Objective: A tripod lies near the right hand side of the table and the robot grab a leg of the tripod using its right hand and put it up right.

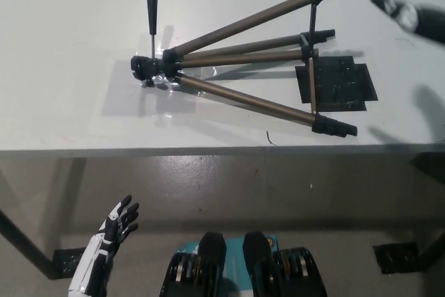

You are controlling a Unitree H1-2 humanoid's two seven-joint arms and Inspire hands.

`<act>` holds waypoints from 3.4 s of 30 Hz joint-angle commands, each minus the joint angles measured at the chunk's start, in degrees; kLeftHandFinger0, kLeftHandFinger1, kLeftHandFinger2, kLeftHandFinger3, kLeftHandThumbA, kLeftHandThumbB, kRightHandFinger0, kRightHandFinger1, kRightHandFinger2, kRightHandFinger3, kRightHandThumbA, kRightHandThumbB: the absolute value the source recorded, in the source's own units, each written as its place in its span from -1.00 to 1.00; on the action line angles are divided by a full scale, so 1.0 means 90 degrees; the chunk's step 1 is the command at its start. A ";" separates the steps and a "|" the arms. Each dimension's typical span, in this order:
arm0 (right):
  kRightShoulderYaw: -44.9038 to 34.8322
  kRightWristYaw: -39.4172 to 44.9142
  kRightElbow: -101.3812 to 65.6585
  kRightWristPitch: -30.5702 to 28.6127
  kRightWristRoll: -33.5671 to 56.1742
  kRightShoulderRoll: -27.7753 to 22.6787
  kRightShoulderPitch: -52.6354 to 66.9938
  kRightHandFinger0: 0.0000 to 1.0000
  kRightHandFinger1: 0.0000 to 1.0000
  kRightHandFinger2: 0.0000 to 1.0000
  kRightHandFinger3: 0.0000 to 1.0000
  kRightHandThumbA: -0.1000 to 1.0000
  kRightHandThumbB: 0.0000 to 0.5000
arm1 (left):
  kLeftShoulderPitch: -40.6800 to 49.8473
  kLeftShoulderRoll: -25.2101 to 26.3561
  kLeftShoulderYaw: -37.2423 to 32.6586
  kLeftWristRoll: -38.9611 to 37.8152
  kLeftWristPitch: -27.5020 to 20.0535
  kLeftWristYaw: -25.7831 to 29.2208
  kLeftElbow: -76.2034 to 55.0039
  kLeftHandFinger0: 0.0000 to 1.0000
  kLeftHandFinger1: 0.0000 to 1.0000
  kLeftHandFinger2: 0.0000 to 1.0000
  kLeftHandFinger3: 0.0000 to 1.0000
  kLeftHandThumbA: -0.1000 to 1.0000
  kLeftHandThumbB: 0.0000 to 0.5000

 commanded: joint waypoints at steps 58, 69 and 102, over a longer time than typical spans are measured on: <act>0.5415 0.0928 0.9389 0.0516 -0.3117 0.1394 -0.4385 0.55 0.79 1.00 1.00 -0.18 0.64 | 0.0040 0.0203 -0.0124 0.0009 -0.0229 -0.0339 -0.0203 1.00 1.00 1.00 1.00 1.00 0.25; 0.6408 -0.2793 0.9241 -0.0033 -0.4171 0.1055 -0.4049 -1.00 -0.78 0.02 -0.55 -0.93 0.11 | -0.0007 0.0214 -0.0151 -0.0001 -0.0259 -0.0383 -0.0182 1.00 1.00 1.00 1.00 1.00 0.22; -0.1156 -0.2825 0.8913 -0.0936 0.0407 0.1298 -0.4910 -1.00 -0.63 0.24 0.28 -1.00 -0.65 | 0.0107 0.0235 -0.0212 0.0010 -0.0354 -0.0485 -0.0061 1.00 1.00 1.00 1.00 1.00 0.18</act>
